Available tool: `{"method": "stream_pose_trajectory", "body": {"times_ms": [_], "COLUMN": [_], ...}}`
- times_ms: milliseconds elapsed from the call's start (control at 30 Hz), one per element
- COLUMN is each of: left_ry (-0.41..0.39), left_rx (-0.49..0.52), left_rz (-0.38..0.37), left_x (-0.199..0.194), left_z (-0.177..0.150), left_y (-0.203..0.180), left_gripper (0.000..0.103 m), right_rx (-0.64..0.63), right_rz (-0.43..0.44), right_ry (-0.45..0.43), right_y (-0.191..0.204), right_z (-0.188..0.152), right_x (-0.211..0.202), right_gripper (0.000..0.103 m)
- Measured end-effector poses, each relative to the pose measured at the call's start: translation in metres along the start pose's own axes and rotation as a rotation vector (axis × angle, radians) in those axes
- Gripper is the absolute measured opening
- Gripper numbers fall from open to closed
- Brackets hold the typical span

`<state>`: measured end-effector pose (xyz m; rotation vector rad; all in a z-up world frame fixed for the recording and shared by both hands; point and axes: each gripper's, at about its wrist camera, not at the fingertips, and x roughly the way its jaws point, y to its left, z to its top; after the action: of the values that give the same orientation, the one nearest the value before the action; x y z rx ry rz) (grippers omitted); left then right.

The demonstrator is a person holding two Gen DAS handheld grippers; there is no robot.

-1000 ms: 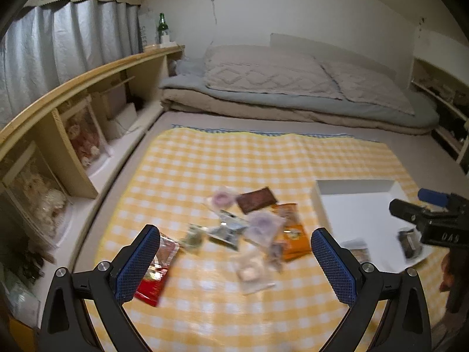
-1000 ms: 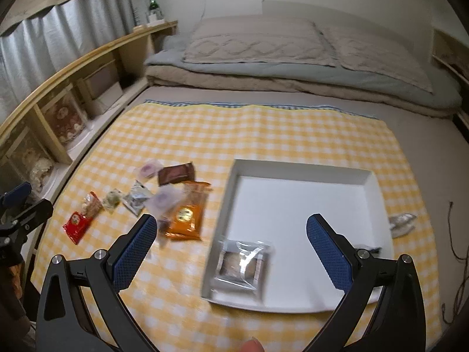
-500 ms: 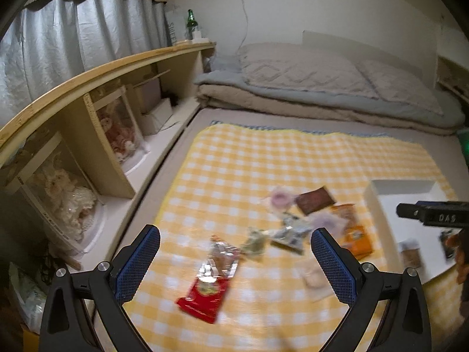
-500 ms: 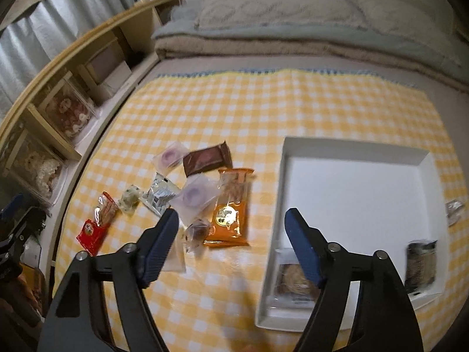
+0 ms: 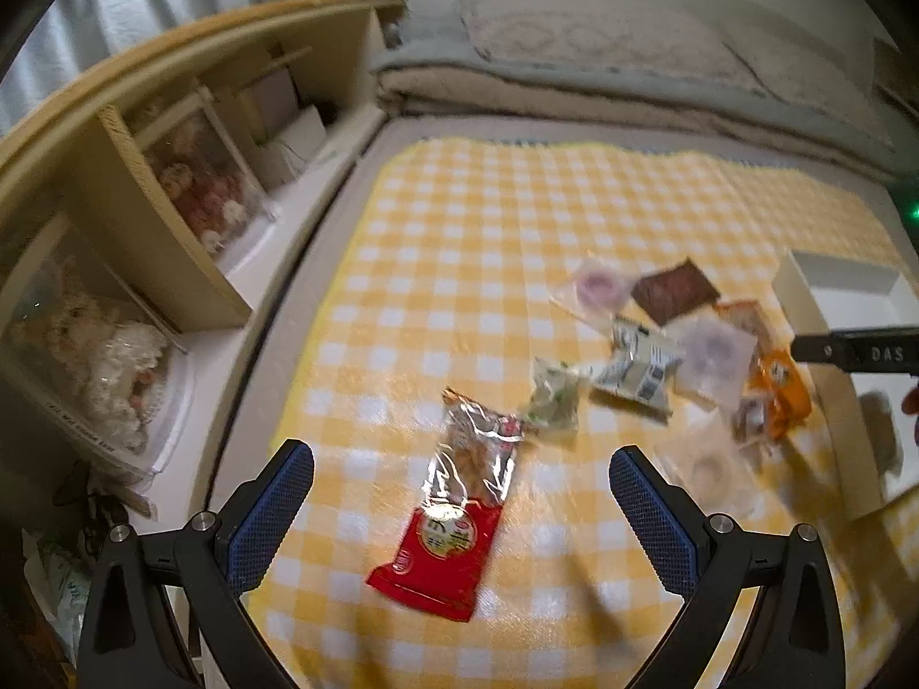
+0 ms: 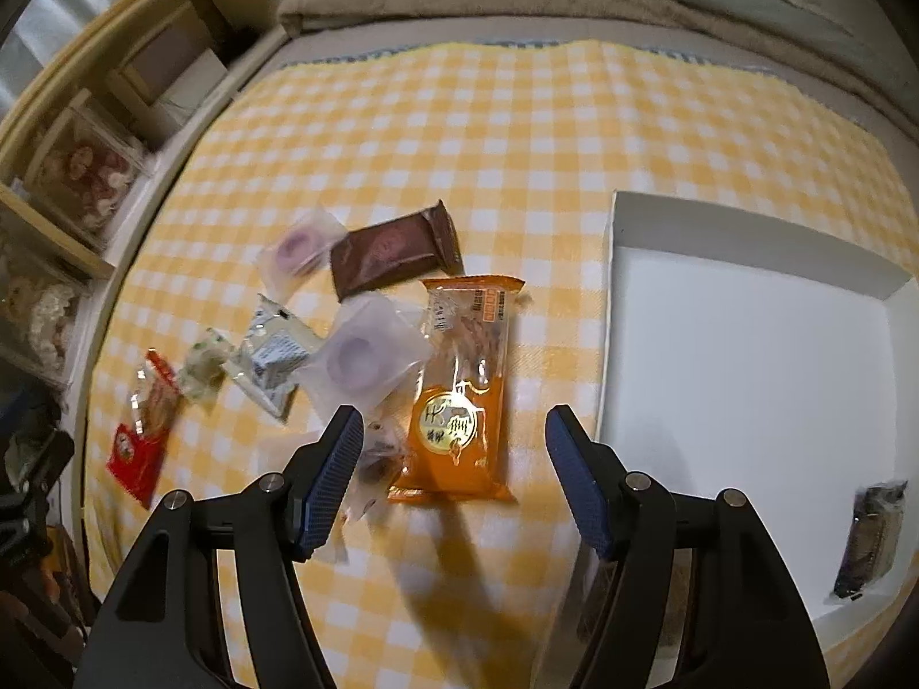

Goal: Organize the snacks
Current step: 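Withdraw both grippers from the tray back toward the snack pile, then grasp the orange pastry bag with right gripper while left grasps the red pastry bag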

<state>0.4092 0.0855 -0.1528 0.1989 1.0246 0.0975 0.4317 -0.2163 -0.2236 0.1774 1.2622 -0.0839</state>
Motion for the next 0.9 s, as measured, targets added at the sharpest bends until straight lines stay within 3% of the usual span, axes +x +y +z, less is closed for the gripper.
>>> {"method": "stream_pose_trajectory", "body": {"times_ms": [267, 500, 533, 567, 633, 900], "left_ry": [0.042, 0.114, 0.127, 0.135, 0.162, 0.245], "left_rx": [0.007, -0.018, -0.020, -0.022, -0.027, -0.025], "left_rz": [-0.011, 0.003, 0.001, -0.002, -0.025, -0.045], "left_x": [0.037, 0.063, 0.067, 0.069, 0.076, 0.092], "left_z": [0.008, 0.003, 0.002, 0.001, 0.000, -0.005], "left_y": [-0.001, 0.006, 0.007, 0.007, 0.010, 0.015], "left_gripper": [0.103, 0.103, 0.101, 0.100, 0.095, 0.073], "right_rx": [-0.048, -0.072, -0.075, -0.085, -0.123, -0.221], "right_rz": [-0.023, -0.095, -0.101, -0.107, -0.119, -0.096], "right_ry": [0.043, 0.075, 0.080, 0.088, 0.114, 0.148], "right_y": [0.012, 0.012, 0.011, 0.011, 0.015, 0.021], "right_z": [0.005, 0.004, 0.003, 0.001, -0.003, -0.035], "right_x": [0.029, 0.049, 0.050, 0.053, 0.057, 0.046], "right_gripper": [0.068, 0.068, 0.064, 0.052, 0.043, 0.041]}}
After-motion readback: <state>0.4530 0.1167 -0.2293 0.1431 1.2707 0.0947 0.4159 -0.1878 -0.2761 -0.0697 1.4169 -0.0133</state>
